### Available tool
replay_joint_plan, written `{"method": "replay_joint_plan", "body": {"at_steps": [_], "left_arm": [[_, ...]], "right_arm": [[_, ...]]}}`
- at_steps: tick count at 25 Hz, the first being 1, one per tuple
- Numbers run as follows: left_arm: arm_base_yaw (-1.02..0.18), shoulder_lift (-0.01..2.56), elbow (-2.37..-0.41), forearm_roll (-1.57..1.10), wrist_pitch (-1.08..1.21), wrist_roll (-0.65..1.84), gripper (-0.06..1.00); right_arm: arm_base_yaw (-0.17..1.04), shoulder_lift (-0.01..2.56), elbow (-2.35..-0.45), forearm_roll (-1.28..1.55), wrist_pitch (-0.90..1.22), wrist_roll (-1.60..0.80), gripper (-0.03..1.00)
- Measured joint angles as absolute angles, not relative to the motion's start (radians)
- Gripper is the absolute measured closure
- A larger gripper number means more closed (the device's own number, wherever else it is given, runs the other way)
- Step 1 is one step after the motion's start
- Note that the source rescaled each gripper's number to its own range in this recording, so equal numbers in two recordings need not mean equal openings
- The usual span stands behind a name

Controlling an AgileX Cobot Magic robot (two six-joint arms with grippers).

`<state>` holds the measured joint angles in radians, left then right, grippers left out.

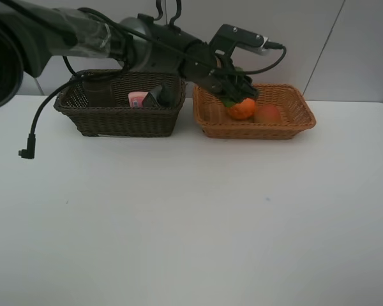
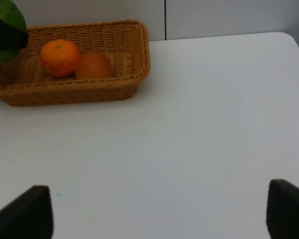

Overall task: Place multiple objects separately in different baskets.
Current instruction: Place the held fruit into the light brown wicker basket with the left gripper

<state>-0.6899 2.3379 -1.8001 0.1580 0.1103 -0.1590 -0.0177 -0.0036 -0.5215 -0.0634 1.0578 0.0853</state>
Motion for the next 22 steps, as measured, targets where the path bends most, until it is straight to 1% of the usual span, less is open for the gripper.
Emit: {"method": "replay_joint_plan", "body": {"at_steps": [10, 22], "left_arm": [[-0.664, 2.413, -1.801, 0.159, -0.038, -0.146, 0.17], [-0.664, 2.435, -1.801, 0.156, -0.009, -0.146, 0.17]], "right_arm": [[-0.018, -0.004, -0.522, -0.063, 1.058, 0.085, 0.09], [-0.018, -0.004, -0.522, -0.063, 1.058, 0.085, 0.09]]}}
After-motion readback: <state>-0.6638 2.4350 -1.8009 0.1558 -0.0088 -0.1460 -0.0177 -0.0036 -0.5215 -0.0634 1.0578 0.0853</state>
